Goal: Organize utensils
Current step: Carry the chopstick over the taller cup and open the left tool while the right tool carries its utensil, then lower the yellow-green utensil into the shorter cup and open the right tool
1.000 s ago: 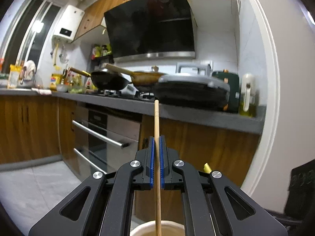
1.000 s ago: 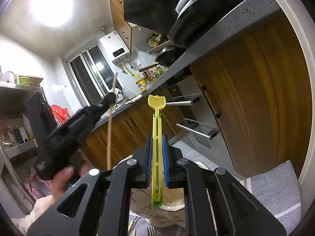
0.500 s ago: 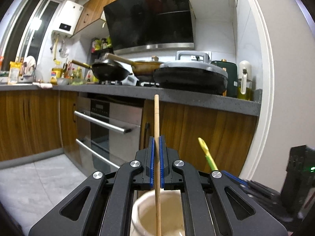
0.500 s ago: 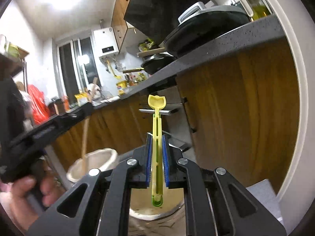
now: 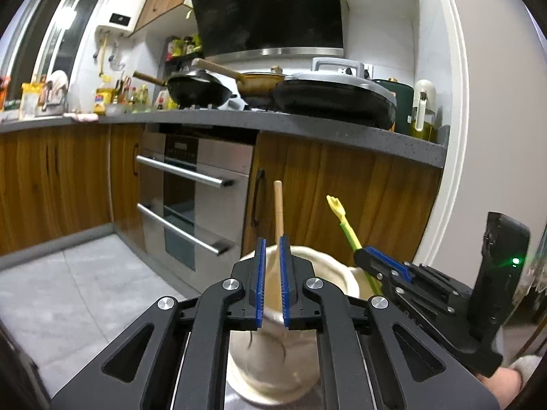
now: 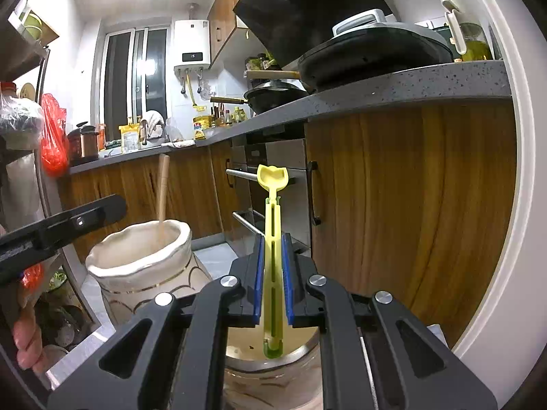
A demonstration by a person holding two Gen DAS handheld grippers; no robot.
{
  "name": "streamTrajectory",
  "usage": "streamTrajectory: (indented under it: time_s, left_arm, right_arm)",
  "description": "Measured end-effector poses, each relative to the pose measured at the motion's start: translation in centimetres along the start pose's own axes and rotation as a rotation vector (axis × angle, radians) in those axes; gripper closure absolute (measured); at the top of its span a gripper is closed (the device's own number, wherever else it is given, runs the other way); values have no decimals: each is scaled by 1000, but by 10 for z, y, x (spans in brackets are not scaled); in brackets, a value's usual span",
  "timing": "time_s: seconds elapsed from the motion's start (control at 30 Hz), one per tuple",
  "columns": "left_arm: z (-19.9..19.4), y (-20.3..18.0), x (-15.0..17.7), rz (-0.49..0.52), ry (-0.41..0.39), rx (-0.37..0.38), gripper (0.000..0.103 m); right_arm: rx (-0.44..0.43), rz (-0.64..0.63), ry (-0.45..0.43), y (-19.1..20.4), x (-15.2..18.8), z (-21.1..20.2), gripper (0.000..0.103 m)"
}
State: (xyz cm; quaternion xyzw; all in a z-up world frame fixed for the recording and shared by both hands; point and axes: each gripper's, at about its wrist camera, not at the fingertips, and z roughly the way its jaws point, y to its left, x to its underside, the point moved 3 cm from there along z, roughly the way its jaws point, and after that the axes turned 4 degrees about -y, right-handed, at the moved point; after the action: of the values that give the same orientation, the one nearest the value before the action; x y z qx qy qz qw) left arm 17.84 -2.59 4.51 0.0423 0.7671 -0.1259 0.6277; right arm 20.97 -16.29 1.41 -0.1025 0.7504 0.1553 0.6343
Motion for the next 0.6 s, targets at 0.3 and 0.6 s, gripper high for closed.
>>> streamTrajectory:
  time_s: [0.3,0.6]
  left_arm:
    - [-32,-7,13,-2,-32,-17,65]
    - [-34,-12,23,-4,-21,25,60]
  right_arm:
    - [3,-35,0,6,4,-1,93]
    - [5,-42,20,9,4,1,93]
